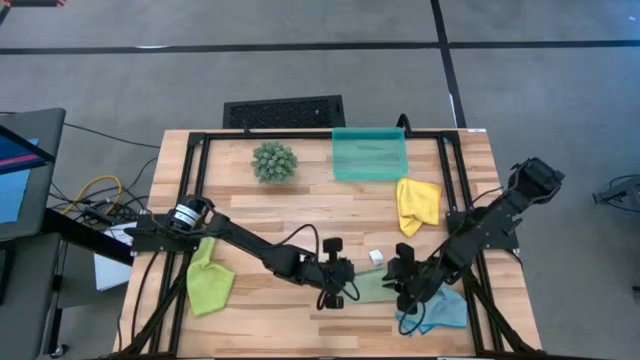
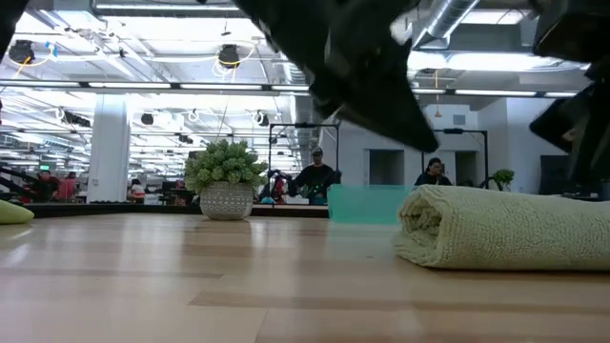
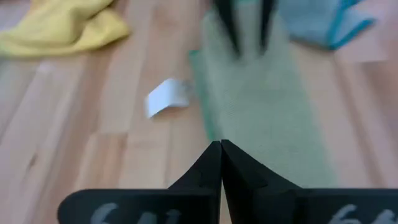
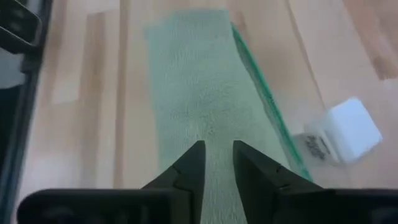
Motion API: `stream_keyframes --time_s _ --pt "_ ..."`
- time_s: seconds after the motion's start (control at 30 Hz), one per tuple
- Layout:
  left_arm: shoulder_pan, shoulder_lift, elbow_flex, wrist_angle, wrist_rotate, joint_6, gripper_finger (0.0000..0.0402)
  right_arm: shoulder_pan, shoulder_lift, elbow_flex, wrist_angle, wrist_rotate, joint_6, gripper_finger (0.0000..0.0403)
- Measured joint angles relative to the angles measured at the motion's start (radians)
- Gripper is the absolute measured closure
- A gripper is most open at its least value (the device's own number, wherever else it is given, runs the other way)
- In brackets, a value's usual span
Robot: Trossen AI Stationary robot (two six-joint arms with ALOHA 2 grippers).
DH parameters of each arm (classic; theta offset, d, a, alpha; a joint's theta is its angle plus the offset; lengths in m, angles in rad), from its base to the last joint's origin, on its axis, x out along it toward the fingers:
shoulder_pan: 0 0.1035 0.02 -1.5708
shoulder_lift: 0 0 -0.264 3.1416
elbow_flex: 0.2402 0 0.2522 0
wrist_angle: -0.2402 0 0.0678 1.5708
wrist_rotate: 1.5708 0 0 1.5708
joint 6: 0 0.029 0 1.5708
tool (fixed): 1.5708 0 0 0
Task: Roll microfiber towels into tight, uniform cylinder then place into a basket
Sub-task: Roll the dark green microfiber cloth
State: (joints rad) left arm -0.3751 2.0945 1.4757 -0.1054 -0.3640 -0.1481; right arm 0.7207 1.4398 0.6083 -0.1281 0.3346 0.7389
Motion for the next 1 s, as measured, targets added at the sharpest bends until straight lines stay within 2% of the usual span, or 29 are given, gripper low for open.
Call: stream_keyframes --time_s 0.1,0.17,0.47,0.57,0.7,0.87,1.0 --pt "-0.005 0.022 0.003 0.081 0.074 0.028 0.0400 -0.025 0.048 0.000 0.019 0.000 -0.004 0.0312" --pt "0.000 0.045 0.000 0.066 0.098 0.028 0.0400 -0.037 0.063 0.000 0.017 -0.002 -0.005 0.0316" --pt "0.030 0.068 0.000 -0.086 0.077 -0.044 0.0400 -0.027 0.060 0.000 0.056 -0.049 -0.012 0.0310" --pt "0.016 0.057 0.000 -0.073 0.071 -0.036 0.0400 -0.041 0.035 0.000 0.075 -0.052 -0.014 0.0287" --pt "-0.005 0.027 0.000 -0.087 0.044 -0.032 0.0400 -0.069 0.000 0.013 0.089 -0.049 -0.055 0.0233" --pt "-0.049 -0.051 0.001 -0.170 -0.087 -0.035 0.0400 -0.121 0.011 0.014 0.066 -0.049 -0.035 0.0165" --pt "-0.090 -0.077 0.002 -0.201 -0.142 -0.040 0.0400 -0.139 0.061 0.013 0.049 -0.054 -0.006 0.0145"
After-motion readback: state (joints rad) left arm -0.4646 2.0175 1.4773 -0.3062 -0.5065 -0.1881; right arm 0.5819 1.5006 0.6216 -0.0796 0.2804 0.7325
